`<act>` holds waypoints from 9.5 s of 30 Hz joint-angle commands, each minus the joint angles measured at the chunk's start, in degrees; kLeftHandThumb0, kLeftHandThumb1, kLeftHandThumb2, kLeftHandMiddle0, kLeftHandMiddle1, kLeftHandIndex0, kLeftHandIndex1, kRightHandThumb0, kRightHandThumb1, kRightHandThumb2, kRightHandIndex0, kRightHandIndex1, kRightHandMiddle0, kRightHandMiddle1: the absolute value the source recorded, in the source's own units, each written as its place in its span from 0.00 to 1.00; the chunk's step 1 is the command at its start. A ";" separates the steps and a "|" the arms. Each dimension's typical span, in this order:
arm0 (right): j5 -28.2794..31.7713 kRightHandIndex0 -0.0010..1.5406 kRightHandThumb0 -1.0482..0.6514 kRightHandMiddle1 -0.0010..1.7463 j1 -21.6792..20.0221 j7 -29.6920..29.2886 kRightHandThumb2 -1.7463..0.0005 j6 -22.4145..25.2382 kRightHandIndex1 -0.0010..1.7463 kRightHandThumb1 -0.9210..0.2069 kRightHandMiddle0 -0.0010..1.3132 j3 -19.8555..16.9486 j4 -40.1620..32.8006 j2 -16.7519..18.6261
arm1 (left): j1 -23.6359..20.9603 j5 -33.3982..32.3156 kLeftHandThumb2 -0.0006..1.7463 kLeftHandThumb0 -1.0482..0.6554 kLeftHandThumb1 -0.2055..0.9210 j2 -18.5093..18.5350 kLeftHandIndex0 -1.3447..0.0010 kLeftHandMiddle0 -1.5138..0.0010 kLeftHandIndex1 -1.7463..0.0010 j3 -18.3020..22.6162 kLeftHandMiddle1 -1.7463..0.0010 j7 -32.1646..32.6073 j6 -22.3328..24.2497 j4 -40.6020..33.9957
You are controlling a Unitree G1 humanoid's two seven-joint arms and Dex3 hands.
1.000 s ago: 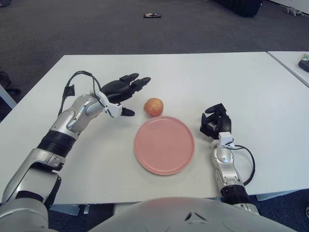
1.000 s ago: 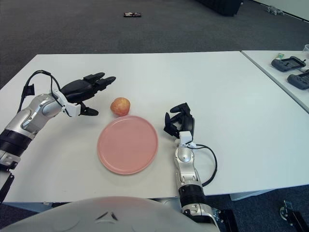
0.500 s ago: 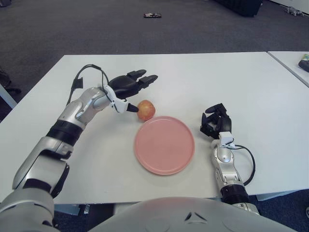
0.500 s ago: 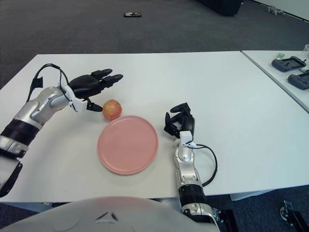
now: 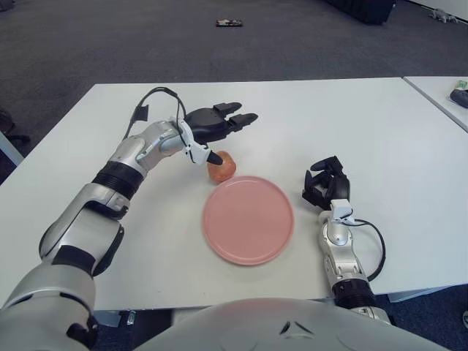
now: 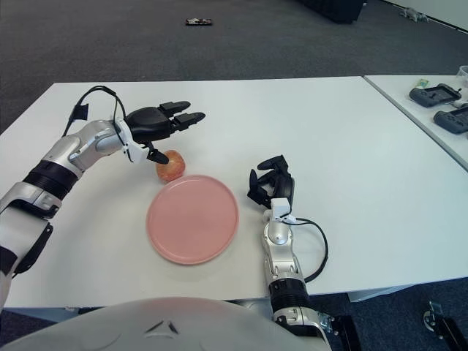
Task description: Put the apple into the plate.
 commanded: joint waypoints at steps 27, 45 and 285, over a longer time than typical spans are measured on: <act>-3.00 0.43 0.38 1.00 2.24 -3.19 0.44 0.48 0.95 0.29 0.30 0.76 -3.60 0.84 | -10.22 6.39 0.52 0.13 0.59 -3.58 1.00 1.00 1.00 -10.45 1.00 -5.62 -2.57 11.07; -2.83 0.43 0.38 1.00 3.05 -3.08 0.43 1.62 0.95 0.30 0.31 1.08 -5.12 0.79 | -8.68 4.46 0.59 0.18 0.48 -3.53 1.00 1.00 0.93 -10.40 0.94 -13.88 -0.79 8.92; -2.27 0.43 0.38 1.00 3.33 -2.79 0.43 1.38 0.95 0.30 0.31 0.98 -6.10 0.79 | 26.66 2.30 0.98 0.61 0.11 -5.16 0.49 0.36 0.00 2.44 0.10 3.59 -15.79 -13.17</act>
